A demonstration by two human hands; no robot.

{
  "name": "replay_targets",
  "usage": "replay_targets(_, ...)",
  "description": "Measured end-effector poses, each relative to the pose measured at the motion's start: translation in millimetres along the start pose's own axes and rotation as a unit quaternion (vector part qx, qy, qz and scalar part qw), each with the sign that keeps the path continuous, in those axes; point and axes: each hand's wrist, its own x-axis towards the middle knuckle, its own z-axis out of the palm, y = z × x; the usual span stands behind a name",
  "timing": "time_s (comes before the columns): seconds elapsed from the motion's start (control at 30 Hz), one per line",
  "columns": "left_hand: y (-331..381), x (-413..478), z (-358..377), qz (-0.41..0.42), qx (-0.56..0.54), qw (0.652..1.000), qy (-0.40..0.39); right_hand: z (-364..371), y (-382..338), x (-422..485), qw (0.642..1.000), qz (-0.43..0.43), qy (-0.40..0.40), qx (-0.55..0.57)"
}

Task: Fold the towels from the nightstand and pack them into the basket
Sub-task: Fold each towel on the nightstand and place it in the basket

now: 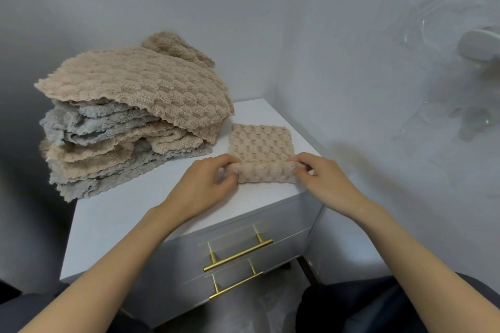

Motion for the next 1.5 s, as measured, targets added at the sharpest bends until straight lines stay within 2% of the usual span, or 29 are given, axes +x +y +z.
replay_targets(0.1,2,4,-1,-0.073,-0.079,0.994,-0.017,0,1,4,0.996,0.053,0.002,0.065)
replay_targets(0.2,4,5,-3,-0.113,-0.109,0.987,-0.027,2,3,6,0.985,0.104,0.021,0.135)
replay_targets(0.27,4,6,-2,-0.135,-0.113,0.984,-0.023,3,3,6,0.982,0.121,0.038,0.142)
replay_targets(0.4,3,8,4,-0.182,-0.096,0.979,0.006,10,5,6,0.988,0.117,0.085,0.051)
replay_targets(0.5,4,11,7,-0.198,-0.069,0.977,0.032,15,4,3,0.987,0.059,0.146,-0.029)
replay_targets(0.6,7,12,10,-0.164,-0.058,0.983,0.067,19,-7,-1,0.974,-0.075,0.186,-0.102)
replay_targets(0.67,9,11,11,-0.122,-0.058,0.988,0.074,27,-16,-5,0.962,-0.160,0.163,-0.148)
replay_targets(0.73,9,12,11,-0.104,-0.049,0.991,0.066,39,-24,-9,0.956,-0.190,0.106,-0.198)
replay_targets(0.83,6,14,11,-0.114,-0.050,0.990,0.062,57,-33,-15,0.944,-0.195,0.022,-0.266)
replay_targets(0.97,6,15,12,-0.106,-0.046,0.991,0.066,62,-33,-15,0.934,-0.177,-0.029,-0.309)
replay_targets(1.23,4,13,12,-0.106,-0.026,0.992,0.065,41,-12,-16,0.949,-0.101,-0.036,-0.298)
replay_targets(1.37,5,10,13,-0.102,0.000,0.992,0.072,33,-3,-18,0.962,-0.086,-0.032,-0.258)
replay_targets(1.43,7,6,13,-0.056,0.035,0.994,0.090,31,-1,-17,0.968,-0.091,-0.030,-0.234)
replay_targets(1.5,9,3,11,0.050,0.096,0.990,0.096,29,2,-16,0.970,-0.095,-0.028,-0.224)
